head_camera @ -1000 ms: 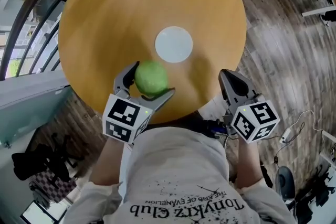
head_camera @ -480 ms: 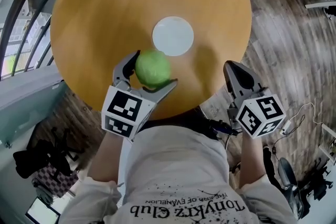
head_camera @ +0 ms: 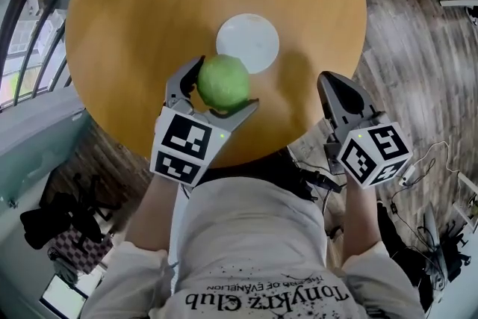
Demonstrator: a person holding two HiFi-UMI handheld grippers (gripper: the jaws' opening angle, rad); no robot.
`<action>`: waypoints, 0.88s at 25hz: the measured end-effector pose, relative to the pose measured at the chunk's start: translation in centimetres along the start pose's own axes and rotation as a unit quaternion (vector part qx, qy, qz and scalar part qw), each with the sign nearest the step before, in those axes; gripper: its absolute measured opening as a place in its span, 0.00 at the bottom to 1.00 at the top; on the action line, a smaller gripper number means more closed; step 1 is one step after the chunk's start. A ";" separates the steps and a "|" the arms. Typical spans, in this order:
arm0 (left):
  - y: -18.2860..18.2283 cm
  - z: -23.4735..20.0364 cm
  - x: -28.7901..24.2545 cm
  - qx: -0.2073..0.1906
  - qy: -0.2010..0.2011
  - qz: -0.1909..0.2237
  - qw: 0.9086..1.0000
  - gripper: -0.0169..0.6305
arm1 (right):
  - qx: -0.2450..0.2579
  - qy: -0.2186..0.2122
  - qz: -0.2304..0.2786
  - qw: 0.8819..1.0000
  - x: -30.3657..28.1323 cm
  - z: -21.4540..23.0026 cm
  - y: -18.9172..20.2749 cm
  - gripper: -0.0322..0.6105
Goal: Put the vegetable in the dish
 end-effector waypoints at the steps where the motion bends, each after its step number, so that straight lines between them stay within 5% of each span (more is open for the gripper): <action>1: 0.0 -0.1 -0.1 0.002 0.000 0.000 1.000 0.80 | -0.002 0.000 0.000 1.000 -0.2 0.0 0.0 0.08; 22: 1.0 -2.8 -7.2 -0.012 -0.015 -0.052 0.998 0.80 | -0.021 -0.021 -0.002 1.000 -3.9 1.7 -0.2 0.08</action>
Point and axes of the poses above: the fingertips, and each gripper's own axes: x backward along the fingers, z to its right, y out of its underside, the point moved 5 cm from there along x, backward along the fingers, and after that the axes turned 4 degrees about -x, right-handed, at the moved point
